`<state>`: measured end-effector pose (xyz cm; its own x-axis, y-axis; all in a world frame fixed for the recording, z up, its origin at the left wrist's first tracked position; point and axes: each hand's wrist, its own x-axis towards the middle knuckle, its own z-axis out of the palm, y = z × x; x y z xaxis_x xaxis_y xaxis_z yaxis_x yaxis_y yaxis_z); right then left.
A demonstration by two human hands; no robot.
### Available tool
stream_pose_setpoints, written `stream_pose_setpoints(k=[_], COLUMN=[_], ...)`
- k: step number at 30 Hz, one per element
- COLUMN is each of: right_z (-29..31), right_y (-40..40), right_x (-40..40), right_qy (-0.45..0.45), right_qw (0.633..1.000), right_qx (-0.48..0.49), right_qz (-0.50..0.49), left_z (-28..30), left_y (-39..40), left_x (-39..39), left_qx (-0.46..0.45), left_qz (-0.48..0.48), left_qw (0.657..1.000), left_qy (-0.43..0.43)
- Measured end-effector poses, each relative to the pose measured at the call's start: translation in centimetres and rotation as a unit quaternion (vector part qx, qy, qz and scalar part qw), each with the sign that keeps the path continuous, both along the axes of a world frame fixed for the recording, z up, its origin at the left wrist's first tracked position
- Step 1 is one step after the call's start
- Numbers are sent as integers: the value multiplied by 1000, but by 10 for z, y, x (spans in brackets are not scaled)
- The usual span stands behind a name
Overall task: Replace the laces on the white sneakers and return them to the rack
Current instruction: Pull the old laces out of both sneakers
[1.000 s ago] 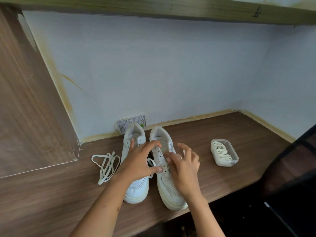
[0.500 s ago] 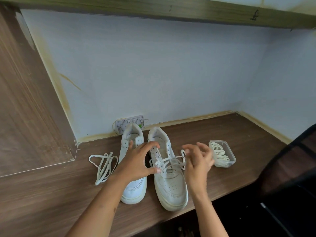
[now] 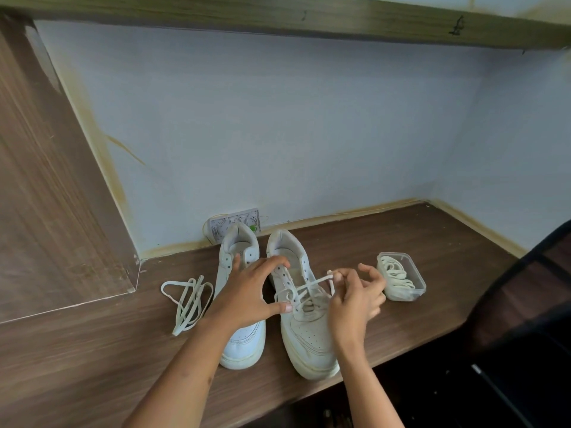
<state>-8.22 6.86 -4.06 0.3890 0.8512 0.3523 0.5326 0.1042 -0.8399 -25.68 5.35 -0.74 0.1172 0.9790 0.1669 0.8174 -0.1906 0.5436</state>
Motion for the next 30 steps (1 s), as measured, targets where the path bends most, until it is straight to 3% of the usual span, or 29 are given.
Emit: stream_pose_setpoints(k=[5, 9, 13, 17, 19, 22, 27, 30], right_z=[0, -10, -13, -6, -7, -6, -2, -9], right_y=[-1, -1, 2, 8, 10, 10, 1, -1], right_x=[1, 0, -4, 10, 18, 19, 8, 1], right_qy=[-112, -213, -138, 56, 86, 32, -180, -200], right_qw=[985, 953, 976, 996, 995, 997, 961, 948], right_qx=[42, -41, -16, 41, 55, 57, 14, -47], right_qz=[122, 214, 167, 59, 18, 28, 207, 241], left_z=[-1, 0, 2, 4, 3, 3, 2, 1], left_y=[-1, -1, -2, -4, -3, -2, -3, -2], left_x=[-1, -1, 0, 0, 0, 0, 2, 1], left_qx=[4, 5, 7, 9, 19, 18, 28, 32], left_qz=[-1, -2, -2, -6, -11, -6, -7, -6], left_qw=[1000, 1000, 1000, 1000, 1000, 1000, 999, 999], left_qy=[-10, -5, 1, 6, 12, 15, 16, 16])
